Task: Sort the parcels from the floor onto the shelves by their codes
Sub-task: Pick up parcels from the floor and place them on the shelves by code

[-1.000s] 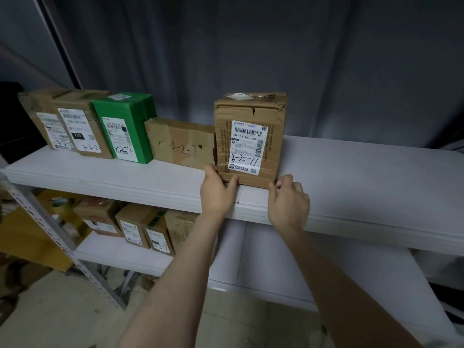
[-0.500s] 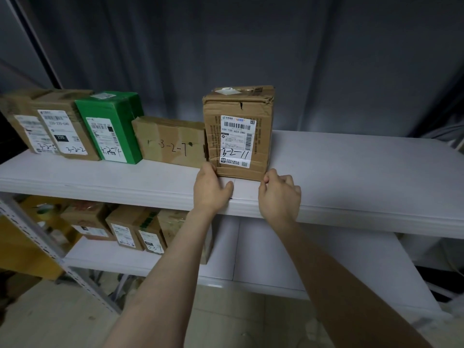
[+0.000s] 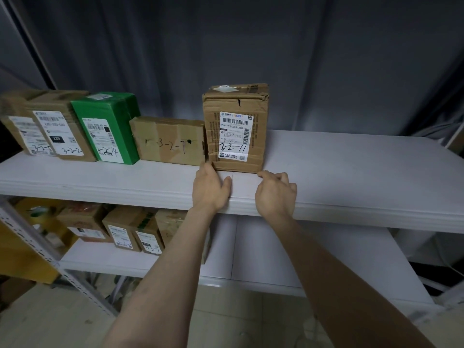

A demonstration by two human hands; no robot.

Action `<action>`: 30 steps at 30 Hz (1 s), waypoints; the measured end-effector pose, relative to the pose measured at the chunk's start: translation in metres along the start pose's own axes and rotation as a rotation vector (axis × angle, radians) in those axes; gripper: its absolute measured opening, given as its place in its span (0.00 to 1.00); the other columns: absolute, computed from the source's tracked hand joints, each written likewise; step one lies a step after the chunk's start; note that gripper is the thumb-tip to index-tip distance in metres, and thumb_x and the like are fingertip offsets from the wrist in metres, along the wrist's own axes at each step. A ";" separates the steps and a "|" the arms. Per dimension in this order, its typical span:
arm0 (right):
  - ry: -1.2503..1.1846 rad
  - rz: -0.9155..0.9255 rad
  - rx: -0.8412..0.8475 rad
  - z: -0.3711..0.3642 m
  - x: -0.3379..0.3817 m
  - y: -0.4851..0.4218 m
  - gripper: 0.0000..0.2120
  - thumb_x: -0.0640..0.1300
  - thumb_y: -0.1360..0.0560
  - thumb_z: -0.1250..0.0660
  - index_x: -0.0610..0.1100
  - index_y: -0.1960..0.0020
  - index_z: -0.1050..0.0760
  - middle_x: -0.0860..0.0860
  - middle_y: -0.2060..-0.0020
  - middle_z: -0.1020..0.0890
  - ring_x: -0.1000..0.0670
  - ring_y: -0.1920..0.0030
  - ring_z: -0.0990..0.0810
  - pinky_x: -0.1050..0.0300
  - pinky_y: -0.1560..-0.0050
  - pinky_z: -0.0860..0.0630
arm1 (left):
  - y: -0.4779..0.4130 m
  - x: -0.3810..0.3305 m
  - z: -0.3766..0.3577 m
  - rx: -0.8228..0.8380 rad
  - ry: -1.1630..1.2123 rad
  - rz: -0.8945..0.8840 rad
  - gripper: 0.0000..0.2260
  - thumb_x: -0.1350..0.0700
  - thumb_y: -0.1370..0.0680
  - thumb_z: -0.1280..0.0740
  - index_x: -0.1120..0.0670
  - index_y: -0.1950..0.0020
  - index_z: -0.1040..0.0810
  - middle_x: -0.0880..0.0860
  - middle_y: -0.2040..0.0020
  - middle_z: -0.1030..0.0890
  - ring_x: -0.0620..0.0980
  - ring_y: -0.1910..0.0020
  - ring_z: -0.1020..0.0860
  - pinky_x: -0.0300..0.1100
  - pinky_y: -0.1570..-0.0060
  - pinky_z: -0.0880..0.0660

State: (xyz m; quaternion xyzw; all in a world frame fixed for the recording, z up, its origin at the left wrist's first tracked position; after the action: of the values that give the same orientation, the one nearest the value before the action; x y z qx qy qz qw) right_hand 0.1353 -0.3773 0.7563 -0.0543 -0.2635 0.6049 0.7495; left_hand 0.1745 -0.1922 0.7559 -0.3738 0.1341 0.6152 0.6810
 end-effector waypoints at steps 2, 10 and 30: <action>0.012 0.007 0.001 -0.002 0.001 -0.001 0.20 0.40 0.21 0.43 0.52 0.33 0.26 0.54 0.40 0.19 0.49 0.36 0.29 0.50 0.41 0.36 | -0.001 0.000 -0.001 0.002 -0.007 -0.005 0.28 0.50 0.22 0.34 0.63 0.27 0.37 0.61 0.32 0.29 0.61 0.34 0.30 0.51 0.35 0.32; 0.040 0.015 -0.012 -0.001 0.002 -0.001 0.20 0.40 0.21 0.44 0.52 0.32 0.27 0.56 0.33 0.24 0.47 0.37 0.29 0.49 0.42 0.34 | -0.001 0.000 -0.004 0.038 -0.023 -0.019 0.26 0.50 0.21 0.35 0.62 0.29 0.35 0.62 0.34 0.27 0.61 0.35 0.30 0.51 0.35 0.34; 0.046 0.052 -0.022 -0.004 0.004 -0.003 0.22 0.39 0.24 0.42 0.52 0.31 0.28 0.58 0.31 0.26 0.47 0.37 0.29 0.49 0.43 0.34 | -0.010 0.007 -0.016 0.126 -0.071 0.023 0.27 0.44 0.19 0.42 0.58 0.25 0.37 0.57 0.24 0.35 0.56 0.23 0.46 0.49 0.25 0.47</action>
State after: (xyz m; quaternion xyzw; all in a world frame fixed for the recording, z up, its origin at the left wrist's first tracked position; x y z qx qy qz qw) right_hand 0.1403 -0.3735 0.7556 -0.0835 -0.2513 0.6198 0.7387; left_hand 0.1901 -0.1971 0.7444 -0.3063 0.1526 0.6260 0.7007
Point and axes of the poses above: each hand's wrist, its own y-axis away from the middle knuckle, its own z-axis out of the back of the hand, x = y × z, the point moved 10 cm from there along -y, towards the middle knuckle
